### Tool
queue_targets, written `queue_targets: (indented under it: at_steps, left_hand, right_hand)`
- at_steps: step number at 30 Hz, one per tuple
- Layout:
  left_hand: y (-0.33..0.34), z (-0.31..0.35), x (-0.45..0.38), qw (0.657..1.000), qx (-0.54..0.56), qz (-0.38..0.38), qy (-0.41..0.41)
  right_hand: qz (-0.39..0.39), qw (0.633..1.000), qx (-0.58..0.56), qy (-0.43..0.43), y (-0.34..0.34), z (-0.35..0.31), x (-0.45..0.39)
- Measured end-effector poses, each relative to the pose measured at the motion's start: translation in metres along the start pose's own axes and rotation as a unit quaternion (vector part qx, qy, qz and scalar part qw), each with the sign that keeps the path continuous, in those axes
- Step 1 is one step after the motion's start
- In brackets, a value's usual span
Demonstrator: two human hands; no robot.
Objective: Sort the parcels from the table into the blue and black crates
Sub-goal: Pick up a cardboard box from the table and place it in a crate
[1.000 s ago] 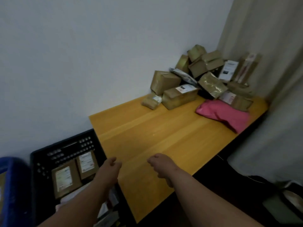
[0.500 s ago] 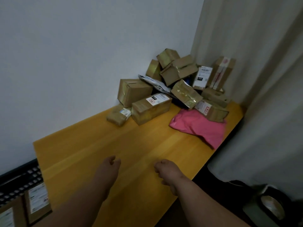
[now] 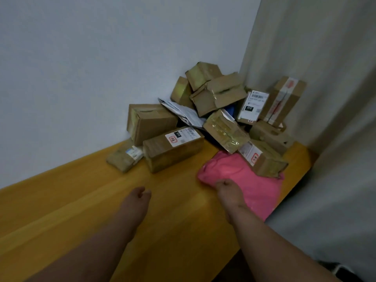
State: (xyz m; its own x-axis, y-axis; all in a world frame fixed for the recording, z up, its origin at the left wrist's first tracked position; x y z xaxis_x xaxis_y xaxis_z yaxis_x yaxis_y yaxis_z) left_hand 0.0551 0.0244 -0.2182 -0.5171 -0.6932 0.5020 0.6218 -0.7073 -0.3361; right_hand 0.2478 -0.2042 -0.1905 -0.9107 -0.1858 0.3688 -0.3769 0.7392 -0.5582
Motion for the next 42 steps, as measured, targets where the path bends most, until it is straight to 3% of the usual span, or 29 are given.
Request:
queue_targets:
  at_steps: [5, 8, 12, 18, 24, 29, 37, 42]
  left_hand:
    - [0.085, 0.034, -0.017, 1.000, -0.005, 0.013, -0.011]
    - [0.147, 0.065, -0.015, 1.000, 0.000, 0.013, 0.009]
    - [0.214, 0.102, -0.018, 1.000, -0.004, 0.002, 0.028]
    - [0.266, 0.128, -0.023, 0.999, -0.035, -0.007, 0.029]
    - [0.289, 0.135, -0.024, 0.995, -0.094, -0.030, 0.027]
    - [0.294, 0.140, -0.022, 0.997, -0.049, -0.042, 0.038]
    - [0.283, 0.145, 0.007, 0.993, -0.009, -0.097, 0.062]
    - [0.242, 0.142, 0.047, 0.987, 0.075, -0.123, 0.070]
  right_hand:
    - [0.121, 0.989, 0.059, -0.066, -0.088, -0.008, -0.091]
    - [0.163, 0.979, 0.124, -0.015, -0.146, 0.011, -0.130]
    - [0.105, 0.980, 0.159, 0.055, -0.184, 0.042, -0.177]
    - [-0.041, 0.983, 0.167, 0.059, -0.163, 0.078, -0.216]
    - [-0.062, 0.996, 0.047, 0.034, -0.163, 0.083, -0.225]
    - [-0.039, 0.990, -0.123, 0.051, -0.185, 0.090, -0.209]
    - [-0.085, 0.899, -0.422, 0.082, -0.180, 0.083, -0.144]
    - [-0.159, 0.871, -0.462, 0.060, -0.144, 0.048, -0.081]
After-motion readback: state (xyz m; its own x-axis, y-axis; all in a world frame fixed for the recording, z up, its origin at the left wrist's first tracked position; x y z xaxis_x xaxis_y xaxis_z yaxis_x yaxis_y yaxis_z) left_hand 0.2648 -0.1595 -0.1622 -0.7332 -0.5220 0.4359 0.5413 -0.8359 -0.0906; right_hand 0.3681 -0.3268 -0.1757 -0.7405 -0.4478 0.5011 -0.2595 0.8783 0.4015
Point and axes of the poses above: each hand's wrist, its own x-axis away from the middle knuckle, its own y-axis out of the palm, z = x × y, the point moved 9 cm from there along -x, towards the middle knuckle, and after that the axes turned 4 degrees about x, right-handed, at the moved point
